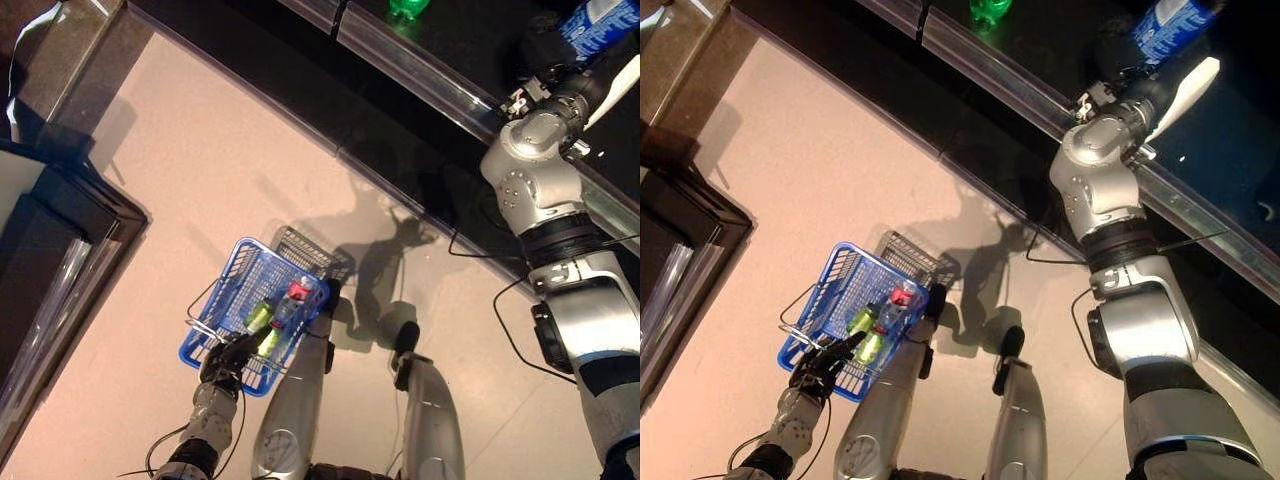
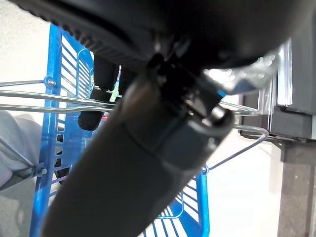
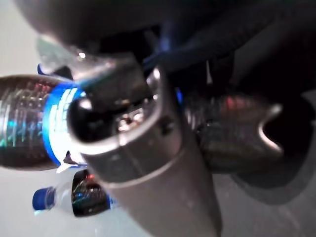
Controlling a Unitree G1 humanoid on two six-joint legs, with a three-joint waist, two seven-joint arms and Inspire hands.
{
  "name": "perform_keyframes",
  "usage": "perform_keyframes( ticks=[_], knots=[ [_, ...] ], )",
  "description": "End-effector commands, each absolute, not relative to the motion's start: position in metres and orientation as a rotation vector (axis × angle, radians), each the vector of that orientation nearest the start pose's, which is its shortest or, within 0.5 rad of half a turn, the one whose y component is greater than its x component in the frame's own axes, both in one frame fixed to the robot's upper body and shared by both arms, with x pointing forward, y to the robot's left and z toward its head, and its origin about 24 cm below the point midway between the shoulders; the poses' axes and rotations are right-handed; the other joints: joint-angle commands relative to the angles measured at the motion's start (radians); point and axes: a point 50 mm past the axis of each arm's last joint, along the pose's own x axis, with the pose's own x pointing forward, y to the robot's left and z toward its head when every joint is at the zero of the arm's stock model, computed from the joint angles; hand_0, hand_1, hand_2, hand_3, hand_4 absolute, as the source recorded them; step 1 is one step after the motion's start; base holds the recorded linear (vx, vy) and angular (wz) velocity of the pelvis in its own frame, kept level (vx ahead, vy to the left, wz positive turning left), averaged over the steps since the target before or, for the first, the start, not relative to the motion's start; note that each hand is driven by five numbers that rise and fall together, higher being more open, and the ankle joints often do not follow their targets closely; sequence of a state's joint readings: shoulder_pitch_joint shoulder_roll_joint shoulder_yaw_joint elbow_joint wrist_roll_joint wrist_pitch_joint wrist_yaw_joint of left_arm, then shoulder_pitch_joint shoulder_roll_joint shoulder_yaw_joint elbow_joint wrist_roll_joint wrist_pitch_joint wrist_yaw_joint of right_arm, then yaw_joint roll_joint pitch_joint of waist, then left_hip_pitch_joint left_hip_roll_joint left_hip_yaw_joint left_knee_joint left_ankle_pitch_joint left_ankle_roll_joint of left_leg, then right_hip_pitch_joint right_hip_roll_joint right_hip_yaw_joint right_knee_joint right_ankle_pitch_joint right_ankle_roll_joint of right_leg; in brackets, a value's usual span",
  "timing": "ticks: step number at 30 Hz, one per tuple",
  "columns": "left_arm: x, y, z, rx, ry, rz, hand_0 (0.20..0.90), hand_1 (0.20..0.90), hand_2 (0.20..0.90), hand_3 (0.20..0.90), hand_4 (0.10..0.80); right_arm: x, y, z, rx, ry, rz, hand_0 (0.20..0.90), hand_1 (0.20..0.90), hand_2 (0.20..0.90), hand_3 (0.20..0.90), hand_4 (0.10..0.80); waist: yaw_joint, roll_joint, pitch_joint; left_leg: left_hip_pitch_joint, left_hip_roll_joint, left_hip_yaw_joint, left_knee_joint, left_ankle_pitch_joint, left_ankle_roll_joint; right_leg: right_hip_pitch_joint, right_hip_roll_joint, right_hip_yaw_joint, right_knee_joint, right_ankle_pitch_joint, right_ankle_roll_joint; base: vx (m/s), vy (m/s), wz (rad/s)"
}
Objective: Pick up the drink and place into the basket.
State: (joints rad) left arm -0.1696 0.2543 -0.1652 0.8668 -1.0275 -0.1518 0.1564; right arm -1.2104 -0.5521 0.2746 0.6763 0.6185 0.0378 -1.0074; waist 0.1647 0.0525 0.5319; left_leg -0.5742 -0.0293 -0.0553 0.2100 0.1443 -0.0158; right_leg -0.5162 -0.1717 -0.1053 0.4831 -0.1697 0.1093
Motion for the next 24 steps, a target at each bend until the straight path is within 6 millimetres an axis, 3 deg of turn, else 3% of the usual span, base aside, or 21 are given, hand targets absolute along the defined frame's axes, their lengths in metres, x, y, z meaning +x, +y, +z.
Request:
perform_keyframes(
  ticks=[1,16,24],
  knots=[
    [0.193,0.227,-0.105,-0.506,0.637,0.465,0.3,0.3,0.3,0.2,0.1,0.35,-0.224,0.391,0.193,-0.781,-0.832,0.3,0.3,0.3,0.2,0.1,0.015,0.001,-0.012,-0.001,-0.025,0.014,0.16,-0.16,0.025,0.007,0.009,-0.027,-0.139,0.166,-0.073,-0.048,0.002,0.03],
    [0.195,0.239,-0.1,-0.528,0.579,0.491,0.3,0.3,0.3,0.2,0.1,0.347,-0.236,0.4,0.194,-0.837,-0.847,0.3,0.3,0.3,0.2,0.1,0.022,-0.005,-0.012,0.036,-0.021,0.013,0.141,-0.157,0.02,0.041,0.015,-0.045,-0.138,0.152,-0.076,-0.046,-0.017,0.02],
    [0.216,0.256,-0.073,-0.625,0.357,0.509,0.3,0.3,0.3,0.2,0.1,0.319,-0.205,0.4,0.097,-1.046,-0.703,0.3,0.3,0.3,0.2,0.1,0.003,-0.003,-0.012,0.141,-0.021,0.003,0.113,-0.151,0.017,0.135,0.015,-0.046,-0.138,0.133,-0.079,-0.039,-0.015,0.04]
  ],
)
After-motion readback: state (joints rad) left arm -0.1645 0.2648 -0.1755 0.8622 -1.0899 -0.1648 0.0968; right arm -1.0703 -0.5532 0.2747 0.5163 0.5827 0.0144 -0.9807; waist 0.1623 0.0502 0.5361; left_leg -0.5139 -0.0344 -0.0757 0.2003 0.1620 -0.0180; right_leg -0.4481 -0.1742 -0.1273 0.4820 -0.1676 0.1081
